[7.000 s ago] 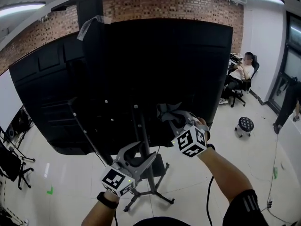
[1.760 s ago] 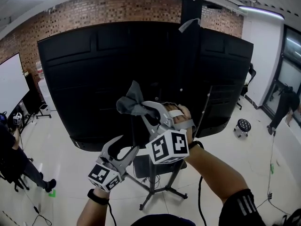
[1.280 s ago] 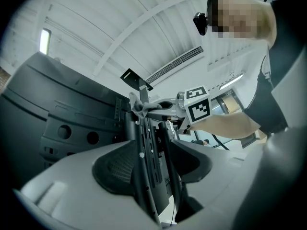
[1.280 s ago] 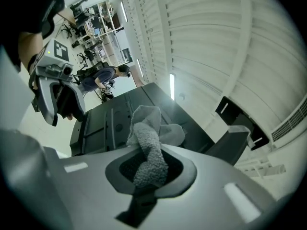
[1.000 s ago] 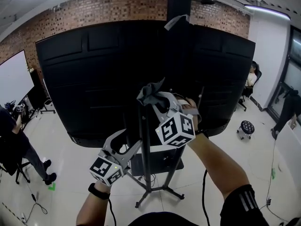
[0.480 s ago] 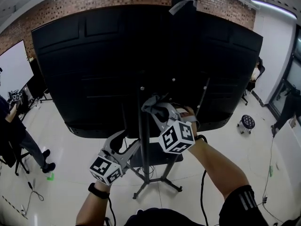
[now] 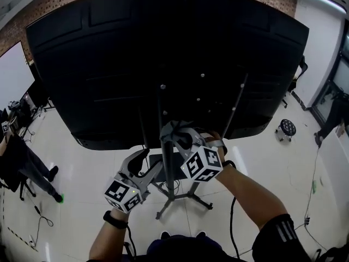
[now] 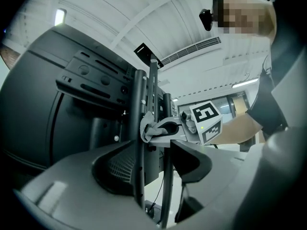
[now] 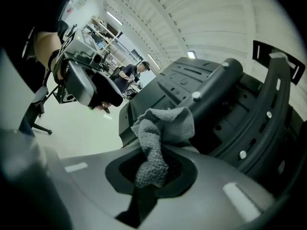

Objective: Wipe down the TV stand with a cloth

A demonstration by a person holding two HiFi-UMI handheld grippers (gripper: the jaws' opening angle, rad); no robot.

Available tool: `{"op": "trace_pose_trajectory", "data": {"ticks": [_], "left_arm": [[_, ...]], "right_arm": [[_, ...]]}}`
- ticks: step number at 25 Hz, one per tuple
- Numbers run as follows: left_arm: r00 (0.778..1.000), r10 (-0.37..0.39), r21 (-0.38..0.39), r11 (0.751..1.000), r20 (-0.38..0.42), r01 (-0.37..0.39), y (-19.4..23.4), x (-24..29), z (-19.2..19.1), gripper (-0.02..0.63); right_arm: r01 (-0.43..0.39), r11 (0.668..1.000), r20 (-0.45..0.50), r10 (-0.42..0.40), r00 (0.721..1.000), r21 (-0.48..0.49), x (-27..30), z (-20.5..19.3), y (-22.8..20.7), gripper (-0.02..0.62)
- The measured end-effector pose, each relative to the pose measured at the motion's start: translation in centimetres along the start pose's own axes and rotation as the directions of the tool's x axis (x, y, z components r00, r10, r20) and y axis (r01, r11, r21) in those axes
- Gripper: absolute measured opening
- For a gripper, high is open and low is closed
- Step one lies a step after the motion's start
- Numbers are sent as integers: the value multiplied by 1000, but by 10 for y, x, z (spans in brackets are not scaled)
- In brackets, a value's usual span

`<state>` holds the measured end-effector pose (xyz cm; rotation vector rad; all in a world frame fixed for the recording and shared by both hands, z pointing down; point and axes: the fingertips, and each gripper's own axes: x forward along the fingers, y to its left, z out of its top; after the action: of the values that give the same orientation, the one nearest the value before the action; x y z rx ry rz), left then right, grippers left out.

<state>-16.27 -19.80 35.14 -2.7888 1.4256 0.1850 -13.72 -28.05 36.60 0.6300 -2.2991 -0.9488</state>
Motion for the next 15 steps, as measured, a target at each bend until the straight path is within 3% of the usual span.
{"op": "trace_pose_trajectory", "data": {"ticks": [15], "left_arm": [[993, -26, -114, 993, -114, 13, 1, 2, -109, 249]], "right_arm": [[-195, 977, -45, 199, 979, 89, 39, -64, 105, 32]]}}
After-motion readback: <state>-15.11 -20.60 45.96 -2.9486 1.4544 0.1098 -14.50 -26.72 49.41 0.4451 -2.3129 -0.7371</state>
